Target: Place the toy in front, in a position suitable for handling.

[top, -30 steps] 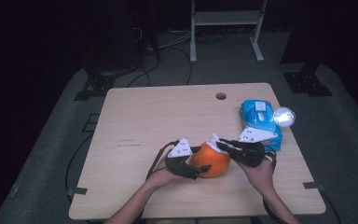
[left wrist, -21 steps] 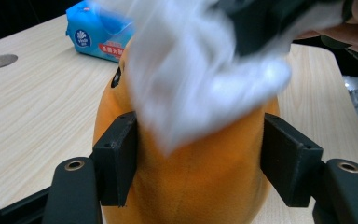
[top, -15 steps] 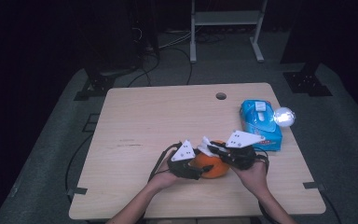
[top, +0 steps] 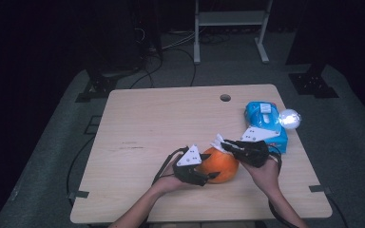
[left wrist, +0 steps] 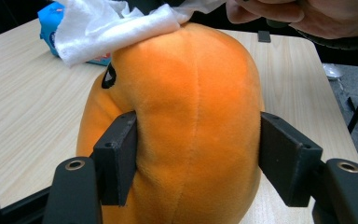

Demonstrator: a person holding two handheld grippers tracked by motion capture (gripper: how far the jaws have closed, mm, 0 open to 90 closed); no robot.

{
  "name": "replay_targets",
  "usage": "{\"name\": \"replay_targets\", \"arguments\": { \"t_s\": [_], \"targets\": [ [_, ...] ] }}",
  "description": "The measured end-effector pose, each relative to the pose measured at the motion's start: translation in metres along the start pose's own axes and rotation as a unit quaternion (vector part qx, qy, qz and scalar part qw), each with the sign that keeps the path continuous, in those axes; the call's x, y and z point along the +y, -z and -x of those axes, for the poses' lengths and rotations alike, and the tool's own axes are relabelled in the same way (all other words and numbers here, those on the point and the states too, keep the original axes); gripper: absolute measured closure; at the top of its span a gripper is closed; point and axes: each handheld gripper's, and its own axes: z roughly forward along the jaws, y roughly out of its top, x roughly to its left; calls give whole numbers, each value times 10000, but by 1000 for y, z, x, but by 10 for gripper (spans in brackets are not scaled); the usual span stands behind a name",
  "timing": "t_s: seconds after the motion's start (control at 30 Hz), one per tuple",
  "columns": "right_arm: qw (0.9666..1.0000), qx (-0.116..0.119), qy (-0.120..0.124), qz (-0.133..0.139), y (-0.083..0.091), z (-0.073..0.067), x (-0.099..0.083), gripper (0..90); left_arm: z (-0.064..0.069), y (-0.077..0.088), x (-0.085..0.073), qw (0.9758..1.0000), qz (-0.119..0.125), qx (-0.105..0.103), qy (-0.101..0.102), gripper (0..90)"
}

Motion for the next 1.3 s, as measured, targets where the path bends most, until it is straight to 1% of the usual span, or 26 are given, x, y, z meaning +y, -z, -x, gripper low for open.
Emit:
{"name": "replay_targets", "arguments": {
  "t_s": [0.07, 0.1, 0.2, 0.27, 0.37, 0.4, 0.43, 0.47, 0.53, 0.6, 0.67, 0.73, 0.8, 0.87, 0.93, 1.03, 1.07, 1.1, 1.13, 1.17, 1.2, 1.23, 1.27, 1.3],
  "targets": [
    [10000, -12, -5, -17, 1, 0, 0, 815, -1, 0, 0, 10000, 6, 54, 34, 352],
    [10000, -34, 18, -2, 3, -2, 1, 816, -2, 1, 0, 10000, 20, 57, 75, 354],
    [9998, -84, 185, 36, 5, -12, 4, 817, -5, 1, -2, 9998, 71, 38, 184, 354],
    [9997, -11, 247, 63, 5, -19, 6, 817, -7, 2, -3, 9996, 102, 49, 271, 354],
    [9991, 106, 415, 50, 5, -30, 9, 817, -11, 4, -5, 9990, 164, 63, 422, 354],
    [9985, 61, 547, 33, 5, -33, 9, 816, -12, 4, -5, 9989, 175, 45, 428, 354],
    [9983, 30, 590, 22, 5, -33, 9, 816, -12, 4, -6, 9988, 197, 36, 452, 354],
    [9984, 1, 571, 19, 6, -31, 9, 816, -13, 5, -6, 9987, 200, 44, 456, 354],
    [9990, -66, 446, 41, 8, -23, 6, 816, -14, 5, -6, 9987, 205, 52, 459, 356],
    [9995, -190, 239, 56, 12, -11, 1, 816, -16, 6, -8, 9980, 246, 66, 582, 355],
    [9993, -348, 130, 27, 15, -1, -4, 816, -19, 8, -9, 9972, 278, 64, 692, 355],
    [9992, -399, -7, -17, 18, 7, -10, 816, -22, 10, -10, 9964, 304, 75, 793, 354],
    [9993, -361, 4, -6, 19, 5, -11, 816, -23, 9, -10, 9963, 313, 70, 802, 351],
    [9992, -362, 147, 16, 18, -2, -8, 815, -23, 9, -9, 9960, 320, 93, 823, 350],
    [9996, -197, 173, 94, 17, -9, -4, 815, -22, 8, -9, 9962, 307, 96, 805, 350],
    [9995, 22, 286, 152, 13, -20, 2, 813, -17, 6, -6, 9977, 224, 88, 635, 350],
    [9992, 40, 383, 140, 11, -25, 4, 812, -16, 6, -5, 9981, 203, 100, 568, 348],
    [9985, -36, 544, 89, 9, -28, 6, 812, -16, 6, -5, 9983, 199, 101, 545, 344],
    [9983, -68, 582, 76, 9, -28, 6, 812, -16, 7, -6, 9983, 206, 86, 531, 338],
    [9986, -37, 524, 68, 9, -26, 6, 812, -18, 8, -7, 9987, 230, 73, 451, 320],
    [9991, 8, 403, 87, 8, -22, 4, 812, -19, 8, -8, 9989, 257, 63, 396, 281],
    [9994, 43, 338, 91, 8, -19, 3, 812, -20, 8, -8, 9990, 265, 26, 347, 255],
    [9996, 84, 268, 102, 7, -16, 1, 812, -22, 8, -9, 9994, 188, -29, 289, 201],
    [9996, 84, 234, 94, 7, -14, 0, 813, -25, 9, -10, 9999, 80, -2, 145, 153]
  ]
}}
